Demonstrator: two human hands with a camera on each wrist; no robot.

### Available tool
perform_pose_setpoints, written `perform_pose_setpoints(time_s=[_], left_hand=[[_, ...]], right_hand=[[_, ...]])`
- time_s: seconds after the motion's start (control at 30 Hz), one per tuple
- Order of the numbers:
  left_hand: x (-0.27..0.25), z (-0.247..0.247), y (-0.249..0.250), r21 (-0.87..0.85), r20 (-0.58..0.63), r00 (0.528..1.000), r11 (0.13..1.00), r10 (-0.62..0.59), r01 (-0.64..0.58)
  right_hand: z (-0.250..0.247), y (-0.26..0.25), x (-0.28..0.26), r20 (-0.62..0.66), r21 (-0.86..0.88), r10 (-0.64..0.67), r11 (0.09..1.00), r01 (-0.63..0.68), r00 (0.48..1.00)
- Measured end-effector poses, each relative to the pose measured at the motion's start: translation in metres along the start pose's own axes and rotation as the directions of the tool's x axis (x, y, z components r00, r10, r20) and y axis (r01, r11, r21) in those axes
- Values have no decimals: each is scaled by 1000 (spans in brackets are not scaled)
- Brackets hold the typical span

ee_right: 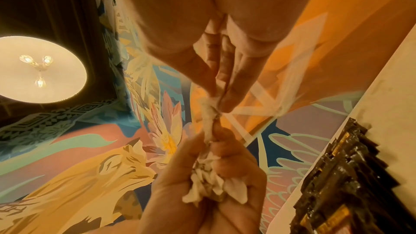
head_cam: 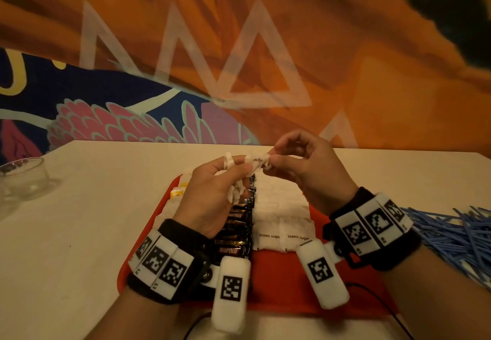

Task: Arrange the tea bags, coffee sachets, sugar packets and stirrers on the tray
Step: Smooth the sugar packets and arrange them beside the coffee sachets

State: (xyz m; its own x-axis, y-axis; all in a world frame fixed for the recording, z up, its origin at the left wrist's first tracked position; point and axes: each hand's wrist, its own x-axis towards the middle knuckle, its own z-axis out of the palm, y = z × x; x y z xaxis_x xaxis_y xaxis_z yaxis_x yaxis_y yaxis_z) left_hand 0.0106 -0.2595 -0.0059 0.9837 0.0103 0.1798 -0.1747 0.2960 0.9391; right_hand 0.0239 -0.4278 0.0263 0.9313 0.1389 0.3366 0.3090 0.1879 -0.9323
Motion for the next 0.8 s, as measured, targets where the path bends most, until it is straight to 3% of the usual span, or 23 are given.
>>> perform_pose_setpoints(time_s=[0.07, 0.2, 0.33, 0.4, 0.53, 0.7, 0.8], left_hand=[[-1, 1, -1, 70, -21, 997, 995, 71, -69], [-5, 4, 2, 159, -49, 985, 975, 166, -156], [-5, 4, 6, 184, -141, 959, 959, 244, -217], [-5, 3, 6, 238, -117, 955, 942, 272, -238], [-7, 3, 4, 395, 31, 956, 875, 291, -280], [-5, 3, -1, 340, -92, 941, 898, 326, -278], [-8, 4, 0, 265, -58, 967, 938, 248, -224]], right_hand=[[0, -1, -1, 36, -23, 17, 1000, -16, 999], [-1, 1, -3, 135, -267, 44, 964, -7, 990], [-4, 4, -4, 257, -491, 173, 871, -26, 951], [-4, 1, -5, 268, -455, 192, 889, -51, 944], [-4, -7, -4, 183, -326, 109, 944, -44, 977], [-5, -2, -4, 233, -477, 104, 878, 21, 967], [-3, -1, -4, 152, -402, 35, 915, 29, 988]])
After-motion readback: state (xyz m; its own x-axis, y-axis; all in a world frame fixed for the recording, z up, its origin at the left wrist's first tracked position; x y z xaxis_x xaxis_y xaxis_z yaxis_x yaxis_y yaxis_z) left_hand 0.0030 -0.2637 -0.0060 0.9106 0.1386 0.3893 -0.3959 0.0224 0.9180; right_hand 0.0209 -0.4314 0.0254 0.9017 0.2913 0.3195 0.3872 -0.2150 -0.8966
